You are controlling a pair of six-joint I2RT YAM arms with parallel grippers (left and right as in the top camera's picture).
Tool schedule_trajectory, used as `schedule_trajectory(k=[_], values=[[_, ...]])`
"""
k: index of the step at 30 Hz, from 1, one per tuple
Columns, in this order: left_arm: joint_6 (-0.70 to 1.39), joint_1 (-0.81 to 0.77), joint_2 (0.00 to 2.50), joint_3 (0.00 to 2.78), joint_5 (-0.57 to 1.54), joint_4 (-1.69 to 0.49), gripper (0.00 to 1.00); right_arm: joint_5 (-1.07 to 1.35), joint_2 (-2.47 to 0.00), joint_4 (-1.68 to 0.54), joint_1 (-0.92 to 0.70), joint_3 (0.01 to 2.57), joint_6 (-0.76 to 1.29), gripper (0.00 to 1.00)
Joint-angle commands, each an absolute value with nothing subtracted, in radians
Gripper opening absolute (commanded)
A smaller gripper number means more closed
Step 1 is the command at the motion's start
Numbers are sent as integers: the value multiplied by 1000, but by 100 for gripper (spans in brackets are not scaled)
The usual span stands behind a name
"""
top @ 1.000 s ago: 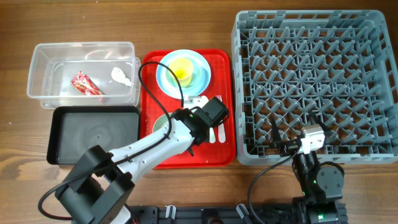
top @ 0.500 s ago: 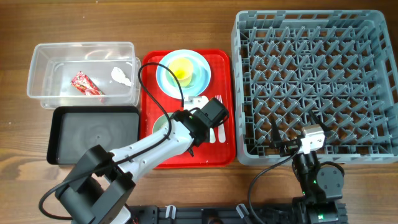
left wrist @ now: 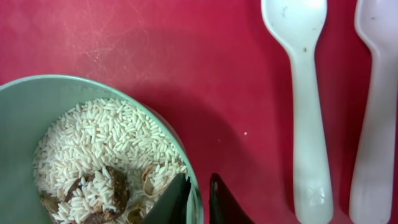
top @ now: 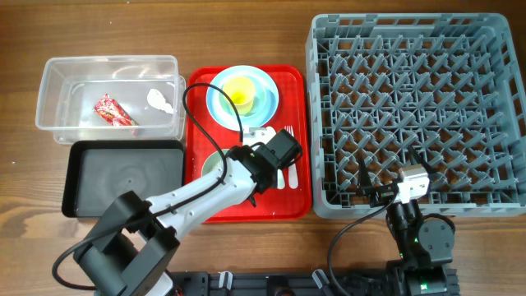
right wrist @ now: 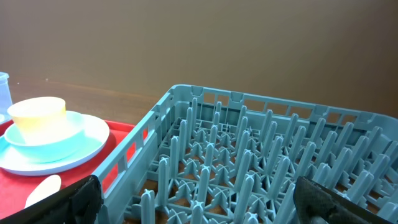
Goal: Sort waste into correct bins and load items into the dishwasher rack
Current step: 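Lower the left gripper onto the teal bowl rim and grip it, then lift the bowl with the left gripper and tip rice onto the black tray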
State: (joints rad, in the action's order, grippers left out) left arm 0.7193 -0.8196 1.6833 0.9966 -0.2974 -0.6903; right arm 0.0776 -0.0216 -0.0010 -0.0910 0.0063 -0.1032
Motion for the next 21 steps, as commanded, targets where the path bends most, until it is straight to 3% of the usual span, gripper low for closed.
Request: schedule_trajectory(k=[1, 8, 14, 21], values=[[740, -816, 1702, 985, -297, -688, 4, 68, -21, 2, -95, 5, -105, 100], [740, -815, 1666, 1031, -269, -739, 4, 68, -21, 2, -95, 5, -105, 100], [729, -741, 1495, 1261, -246, -952, 4, 68, -21, 2, -95, 5, -105, 100], [552, -335, 1310, 1313, 126, -1075, 4, 68, -21, 2, -95, 5, -105, 100]])
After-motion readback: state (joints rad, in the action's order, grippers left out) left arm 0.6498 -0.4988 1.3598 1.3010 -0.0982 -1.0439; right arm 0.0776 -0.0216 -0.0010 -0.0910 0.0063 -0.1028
